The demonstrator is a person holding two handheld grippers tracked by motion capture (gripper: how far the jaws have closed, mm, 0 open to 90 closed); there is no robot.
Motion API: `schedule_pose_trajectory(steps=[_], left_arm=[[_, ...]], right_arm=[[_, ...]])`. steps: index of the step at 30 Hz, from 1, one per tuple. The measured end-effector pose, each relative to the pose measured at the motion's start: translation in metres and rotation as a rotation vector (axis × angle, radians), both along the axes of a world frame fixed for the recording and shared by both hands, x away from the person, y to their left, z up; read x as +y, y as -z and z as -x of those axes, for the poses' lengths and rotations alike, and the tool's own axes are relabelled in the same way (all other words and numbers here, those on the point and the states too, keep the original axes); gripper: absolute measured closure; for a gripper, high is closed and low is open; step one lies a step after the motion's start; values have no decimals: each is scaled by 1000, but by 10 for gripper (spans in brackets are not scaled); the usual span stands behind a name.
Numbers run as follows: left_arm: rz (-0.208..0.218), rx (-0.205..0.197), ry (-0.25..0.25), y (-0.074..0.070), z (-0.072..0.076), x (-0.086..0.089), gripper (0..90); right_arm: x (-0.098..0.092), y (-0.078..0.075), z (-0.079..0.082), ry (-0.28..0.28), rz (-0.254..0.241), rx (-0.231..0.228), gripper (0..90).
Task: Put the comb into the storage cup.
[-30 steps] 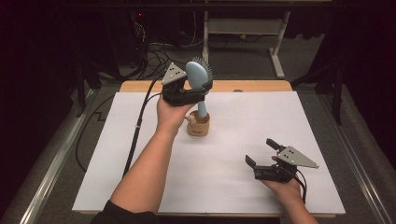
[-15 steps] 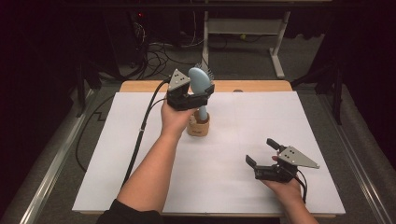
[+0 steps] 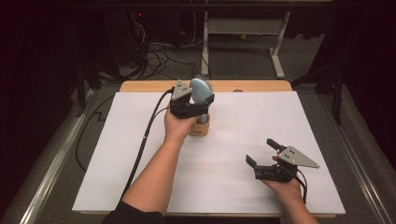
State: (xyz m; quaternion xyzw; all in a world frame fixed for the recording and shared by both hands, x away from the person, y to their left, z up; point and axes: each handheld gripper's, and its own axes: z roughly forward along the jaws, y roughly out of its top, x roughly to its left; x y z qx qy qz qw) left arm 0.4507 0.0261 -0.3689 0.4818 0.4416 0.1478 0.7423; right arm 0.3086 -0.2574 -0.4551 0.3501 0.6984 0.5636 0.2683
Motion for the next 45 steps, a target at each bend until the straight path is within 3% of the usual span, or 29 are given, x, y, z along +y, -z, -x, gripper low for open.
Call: schedule_pose_trajectory(steps=[17,24,33,45], left_arm=[[-1,9,-7,12,-1,0,206],[3,5,-5,12,-2,0,204],[20,40,-8,10,-6,9,201],[17,52,-17,8,-8,16,194]], right_arm=[[1,0,0,-4,1,-2,4],[1,0,1,-4,1,-6,4],[1,0,1,-4,0,-6,4],[1,0,1,-3,1,-8,4]])
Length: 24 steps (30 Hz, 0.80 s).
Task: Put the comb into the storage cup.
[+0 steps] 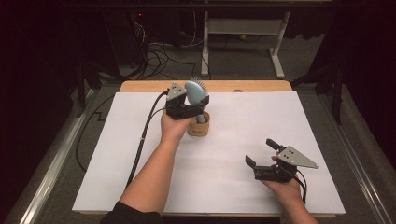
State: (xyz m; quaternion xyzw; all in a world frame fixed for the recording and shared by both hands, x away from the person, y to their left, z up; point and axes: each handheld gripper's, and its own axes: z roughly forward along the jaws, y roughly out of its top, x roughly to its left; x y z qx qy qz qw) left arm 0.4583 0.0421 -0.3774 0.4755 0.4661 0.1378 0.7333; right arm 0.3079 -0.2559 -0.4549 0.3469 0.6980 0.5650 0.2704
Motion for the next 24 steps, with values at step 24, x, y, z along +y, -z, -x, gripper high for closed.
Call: schedule_pose_trajectory(steps=[24], left_arm=[[6,27,-42,4,-5,26,150]], right_arm=[[2,0,0,2,9,2,4]])
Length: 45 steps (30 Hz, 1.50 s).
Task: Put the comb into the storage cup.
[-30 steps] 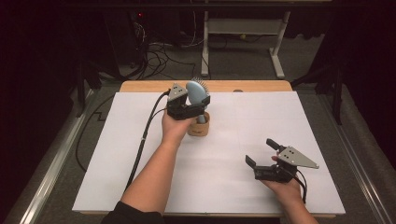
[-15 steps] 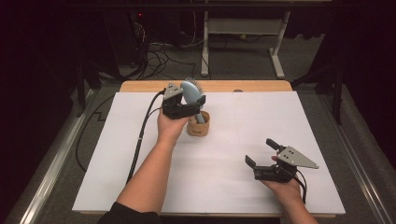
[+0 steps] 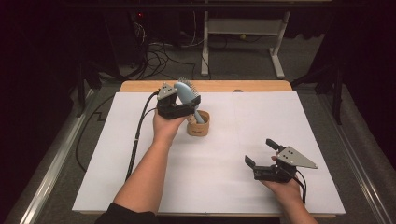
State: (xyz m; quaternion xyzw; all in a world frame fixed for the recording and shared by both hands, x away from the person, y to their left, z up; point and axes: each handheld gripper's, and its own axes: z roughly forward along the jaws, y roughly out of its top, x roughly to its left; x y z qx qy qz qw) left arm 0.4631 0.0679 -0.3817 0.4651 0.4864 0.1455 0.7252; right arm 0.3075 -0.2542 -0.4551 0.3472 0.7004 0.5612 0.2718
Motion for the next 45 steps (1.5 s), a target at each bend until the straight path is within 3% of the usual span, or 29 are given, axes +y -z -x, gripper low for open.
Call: schedule_pose_trajectory(steps=[27,45], left_arm=[[-4,26,-32,5,-3,21,92],[-33,26,-30,7,-3,23,58]], right_arm=[[0,1,0,5,10,0,4],[1,1,-1,5,10,2,4]])
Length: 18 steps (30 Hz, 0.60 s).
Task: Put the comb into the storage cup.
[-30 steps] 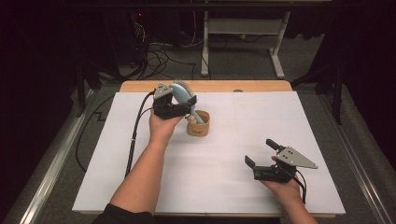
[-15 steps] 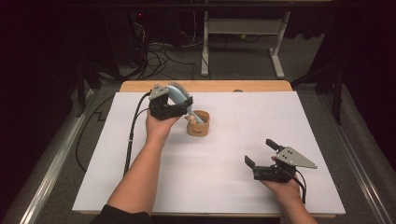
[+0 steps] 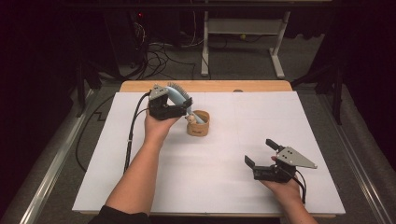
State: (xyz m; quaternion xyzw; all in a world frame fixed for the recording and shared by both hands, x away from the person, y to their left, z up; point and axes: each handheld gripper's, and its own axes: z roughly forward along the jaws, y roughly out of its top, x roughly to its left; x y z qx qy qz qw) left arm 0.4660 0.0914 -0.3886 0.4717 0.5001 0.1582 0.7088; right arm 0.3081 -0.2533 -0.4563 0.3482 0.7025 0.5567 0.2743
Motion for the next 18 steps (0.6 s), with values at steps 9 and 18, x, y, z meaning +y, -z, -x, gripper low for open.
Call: schedule_pose_trajectory(steps=[9,18], left_arm=[[3,16,-8,4,-1,3,37],[-4,9,-7,4,0,6,6]], right_arm=[[0,0,0,0,2,0,4],[1,0,0,1,5,-1,4]])
